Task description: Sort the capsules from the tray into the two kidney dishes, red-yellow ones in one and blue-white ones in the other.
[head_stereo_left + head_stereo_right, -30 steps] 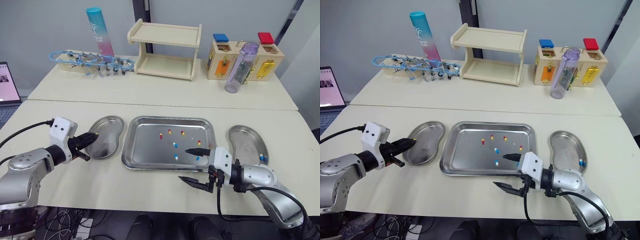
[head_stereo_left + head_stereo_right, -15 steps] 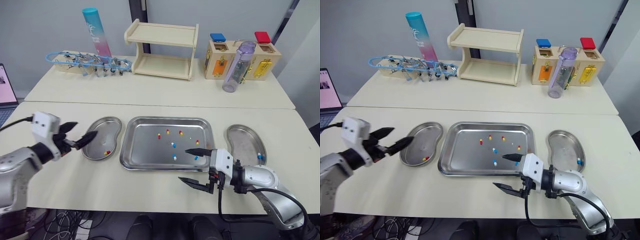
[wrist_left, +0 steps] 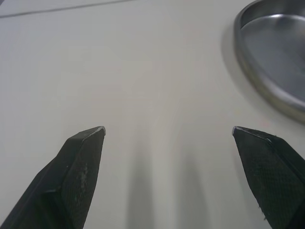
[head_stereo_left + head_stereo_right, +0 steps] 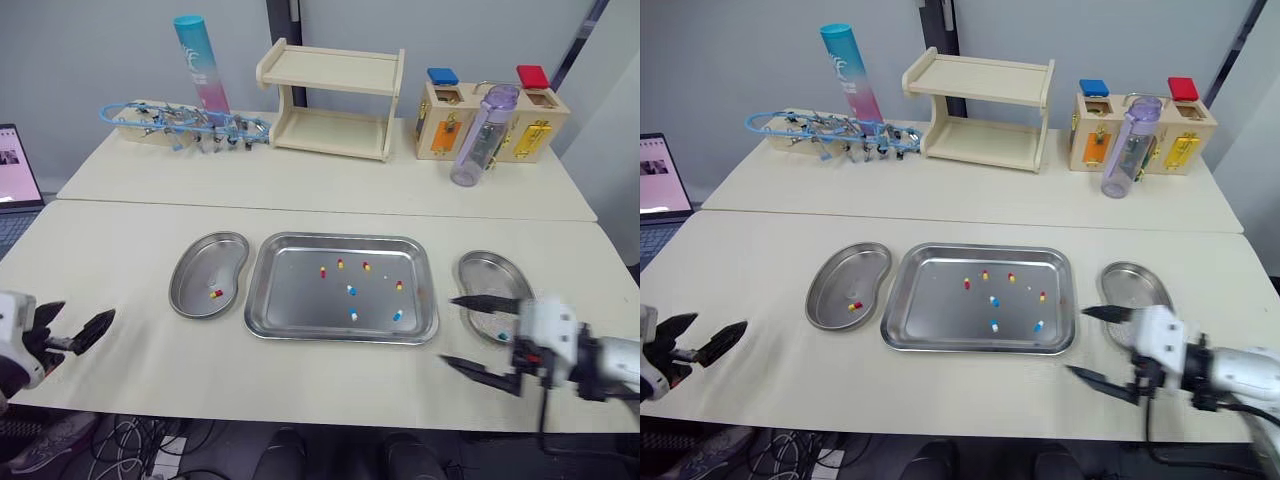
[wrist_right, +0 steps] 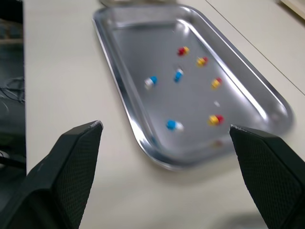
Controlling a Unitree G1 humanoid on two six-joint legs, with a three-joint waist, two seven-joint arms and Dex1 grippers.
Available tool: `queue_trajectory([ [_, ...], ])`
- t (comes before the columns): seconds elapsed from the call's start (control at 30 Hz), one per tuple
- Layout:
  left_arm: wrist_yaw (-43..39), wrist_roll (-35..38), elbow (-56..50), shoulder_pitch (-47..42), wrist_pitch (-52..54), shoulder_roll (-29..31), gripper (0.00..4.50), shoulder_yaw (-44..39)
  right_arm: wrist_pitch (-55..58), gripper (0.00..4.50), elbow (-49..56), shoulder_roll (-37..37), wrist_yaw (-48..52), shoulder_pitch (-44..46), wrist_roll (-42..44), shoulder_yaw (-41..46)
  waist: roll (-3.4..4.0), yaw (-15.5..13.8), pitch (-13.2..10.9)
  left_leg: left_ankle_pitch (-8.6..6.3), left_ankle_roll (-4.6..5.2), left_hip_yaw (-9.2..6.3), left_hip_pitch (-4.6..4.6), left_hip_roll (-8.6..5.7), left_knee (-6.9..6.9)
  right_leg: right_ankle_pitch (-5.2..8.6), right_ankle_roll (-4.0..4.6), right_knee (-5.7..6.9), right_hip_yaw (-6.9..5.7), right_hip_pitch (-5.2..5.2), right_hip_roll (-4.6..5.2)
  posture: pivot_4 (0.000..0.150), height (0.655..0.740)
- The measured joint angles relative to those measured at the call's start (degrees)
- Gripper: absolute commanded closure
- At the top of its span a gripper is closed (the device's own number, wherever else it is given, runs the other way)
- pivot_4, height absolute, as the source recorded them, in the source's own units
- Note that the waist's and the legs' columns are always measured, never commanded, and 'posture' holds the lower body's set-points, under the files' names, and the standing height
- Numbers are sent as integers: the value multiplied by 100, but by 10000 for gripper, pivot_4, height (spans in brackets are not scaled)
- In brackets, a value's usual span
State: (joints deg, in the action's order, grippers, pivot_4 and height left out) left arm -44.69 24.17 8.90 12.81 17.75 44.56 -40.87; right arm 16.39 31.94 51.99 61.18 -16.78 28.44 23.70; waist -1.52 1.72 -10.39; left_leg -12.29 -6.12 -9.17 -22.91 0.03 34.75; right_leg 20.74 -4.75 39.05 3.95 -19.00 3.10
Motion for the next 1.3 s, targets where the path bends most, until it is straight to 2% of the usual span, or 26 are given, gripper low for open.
queue_trajectory([
  [0.1,-175,5,63,106,-143,-1,442,19,-101,0,-640,237,438,-373,-47,647,-2,-4,1,0,0,3,0,-4,1,0,0,-6,2,6,3,1500,7400],
  [0.17,-263,-11,112,203,-224,-3,442,45,-206,0,-1452,455,738,-616,-265,1111,-3,-3,1,-1,0,5,2,-7,0,0,0,-9,3,8,6,1500,7400],
  [0.37,-327,-39,66,378,-344,-176,442,198,-599,0,-2739,652,997,-650,-729,1327,1,51,1,-1,0,12,6,-1,-1,1,0,-6,8,7,2,1500,7400],
  [0.6,-323,-30,-133,661,-334,-327,442,250,-834,0,-3257,774,1141,-632,-950,1335,1,66,1,-1,0,14,6,-1,-1,1,-1,-6,10,8,2,1500,7400],
  [0.9,-348,-19,7,455,-334,-312,442,250,-1047,0,-3681,925,1303,-522,-977,1458,3,67,0,-1,0,14,8,-2,0,1,-1,-8,10,10,2,1500,7400],
  [1.03,-392,-20,102,389,-327,-216,442,250,-856,0,-3650,1047,1314,-267,-927,1458,4,97,-1,-1,0,14,7,-1,0,1,-1,-8,9,10,2,1500,7400],
  [1.13,-434,-22,158,353,-332,-180,442,250,-794,0,-3170,1059,1384,-181,-835,1409,7,102,0,-1,0,13,7,-1,-1,1,-1,-7,9,10,2,1500,7400],
  [1.3,-417,-19,128,449,-336,-184,442,244,-218,0,-1205,585,996,109,-168,640,4,126,1,-1,-1,6,3,5,0,1,-1,-6,5,10,-4,1500,7400],
])
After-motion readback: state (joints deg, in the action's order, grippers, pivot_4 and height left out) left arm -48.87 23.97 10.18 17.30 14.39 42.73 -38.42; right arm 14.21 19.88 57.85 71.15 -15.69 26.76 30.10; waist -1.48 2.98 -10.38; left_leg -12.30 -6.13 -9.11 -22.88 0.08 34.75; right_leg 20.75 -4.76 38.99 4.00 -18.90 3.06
